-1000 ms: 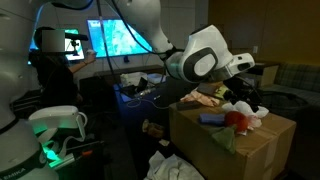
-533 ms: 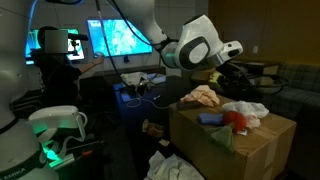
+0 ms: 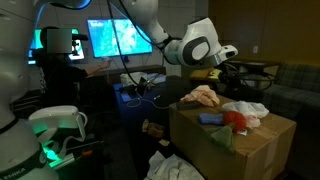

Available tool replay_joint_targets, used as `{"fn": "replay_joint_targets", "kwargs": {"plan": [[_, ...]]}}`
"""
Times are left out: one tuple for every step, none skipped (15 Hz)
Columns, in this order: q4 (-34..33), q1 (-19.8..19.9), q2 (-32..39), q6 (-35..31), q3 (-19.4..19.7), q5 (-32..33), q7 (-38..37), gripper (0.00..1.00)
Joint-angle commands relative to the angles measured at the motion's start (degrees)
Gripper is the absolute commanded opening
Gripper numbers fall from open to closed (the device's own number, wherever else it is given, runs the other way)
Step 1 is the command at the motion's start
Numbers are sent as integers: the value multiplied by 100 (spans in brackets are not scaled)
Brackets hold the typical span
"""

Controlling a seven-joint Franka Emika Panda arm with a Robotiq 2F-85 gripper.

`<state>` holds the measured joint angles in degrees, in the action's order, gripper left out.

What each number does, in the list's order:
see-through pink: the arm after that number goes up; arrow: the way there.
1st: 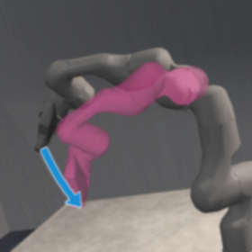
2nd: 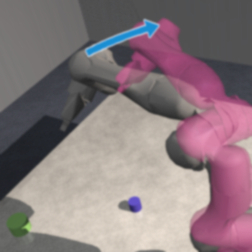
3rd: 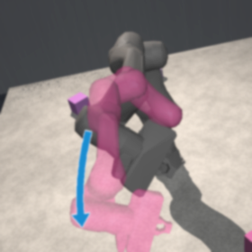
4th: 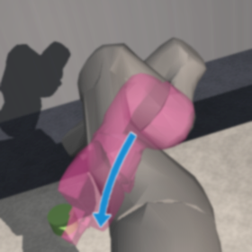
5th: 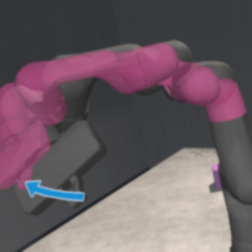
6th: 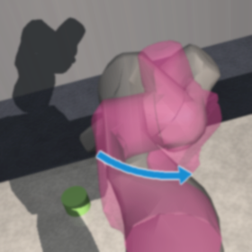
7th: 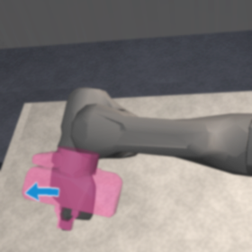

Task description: Pick up all the objects that are on the box and put them on the table, then pick up the objects that are on the table and put them on the box

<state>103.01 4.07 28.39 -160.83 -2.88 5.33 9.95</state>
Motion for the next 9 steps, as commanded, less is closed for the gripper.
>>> {"fn": "replay_joint_targets", "kwargs": {"plan": [[-748, -14, 522, 358, 31, 73, 350, 100], [-880, -14, 644, 399, 45, 88, 404, 100], [-1043, -1, 788, 444, 48, 91, 468, 100], [-1162, 22, 893, 471, 46, 86, 533, 100], [-1310, 46, 1025, 506, 39, 72, 589, 100], [-1435, 79, 1140, 537, 30, 63, 653, 100], [-1577, 85, 1273, 562, 49, 82, 689, 100], [-1700, 117, 1379, 616, 47, 84, 750, 100], [-1823, 132, 1493, 629, 64, 97, 783, 100]]}}
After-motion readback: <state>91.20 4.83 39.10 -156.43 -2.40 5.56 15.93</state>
